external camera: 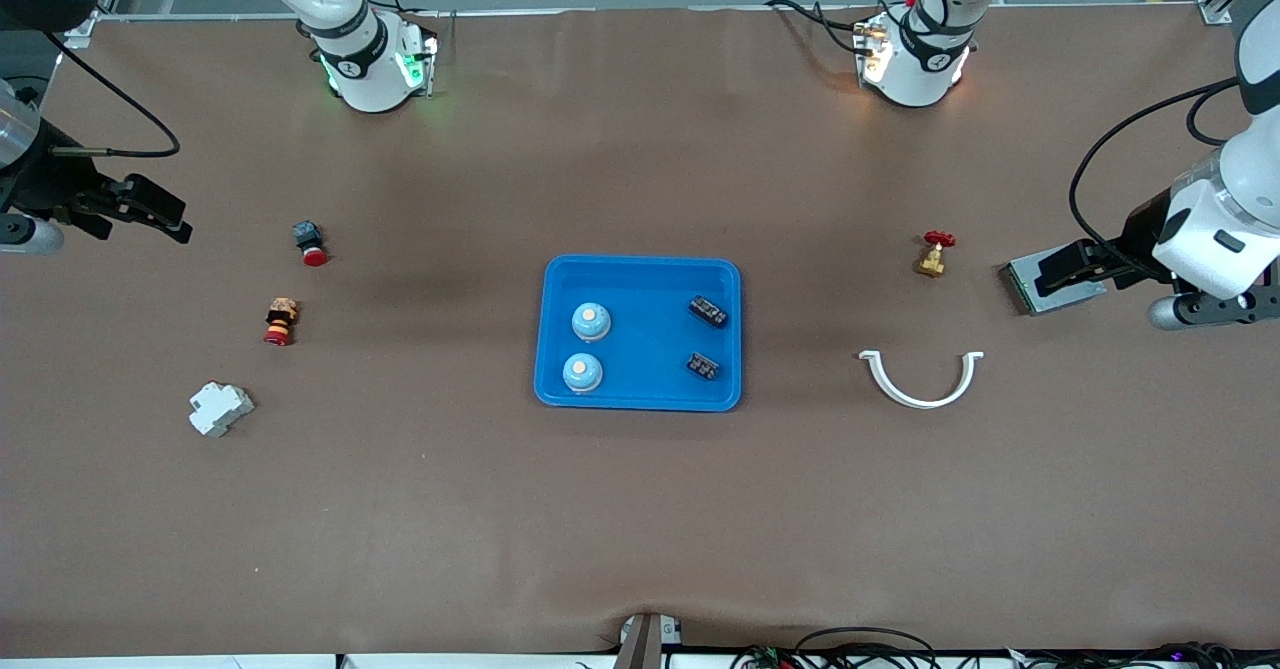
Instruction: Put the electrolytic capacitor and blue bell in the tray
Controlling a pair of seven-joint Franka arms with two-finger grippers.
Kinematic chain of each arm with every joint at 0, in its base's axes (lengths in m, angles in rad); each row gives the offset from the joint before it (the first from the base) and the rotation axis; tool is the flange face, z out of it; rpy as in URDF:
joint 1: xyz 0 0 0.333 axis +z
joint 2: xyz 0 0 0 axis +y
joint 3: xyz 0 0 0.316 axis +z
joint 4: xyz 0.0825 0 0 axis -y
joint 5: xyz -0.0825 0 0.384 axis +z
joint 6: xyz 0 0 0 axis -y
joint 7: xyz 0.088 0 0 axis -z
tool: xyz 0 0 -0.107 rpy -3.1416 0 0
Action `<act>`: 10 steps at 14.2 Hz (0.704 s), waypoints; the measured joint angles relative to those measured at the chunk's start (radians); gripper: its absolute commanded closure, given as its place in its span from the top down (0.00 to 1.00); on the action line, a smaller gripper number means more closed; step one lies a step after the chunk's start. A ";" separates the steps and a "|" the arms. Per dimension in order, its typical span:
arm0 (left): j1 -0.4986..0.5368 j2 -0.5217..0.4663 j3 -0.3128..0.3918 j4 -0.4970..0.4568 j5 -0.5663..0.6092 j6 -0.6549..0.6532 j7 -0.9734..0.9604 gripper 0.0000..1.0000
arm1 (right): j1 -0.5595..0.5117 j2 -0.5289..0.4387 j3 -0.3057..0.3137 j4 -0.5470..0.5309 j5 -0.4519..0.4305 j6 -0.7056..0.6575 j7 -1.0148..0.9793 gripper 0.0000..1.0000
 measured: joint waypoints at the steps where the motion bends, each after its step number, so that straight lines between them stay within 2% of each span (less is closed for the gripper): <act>1: 0.001 0.002 0.002 0.000 0.000 0.000 0.000 1.00 | 0.000 -0.004 0.005 0.000 -0.007 0.000 0.000 1.00; 7: 0.000 -0.005 0.029 -0.001 0.000 0.001 0.001 1.00 | -0.001 -0.020 0.010 0.000 -0.011 0.020 0.000 1.00; 10: -0.002 -0.063 0.023 -0.014 -0.036 0.013 -0.001 1.00 | -0.001 -0.021 0.013 0.001 -0.011 0.029 0.000 1.00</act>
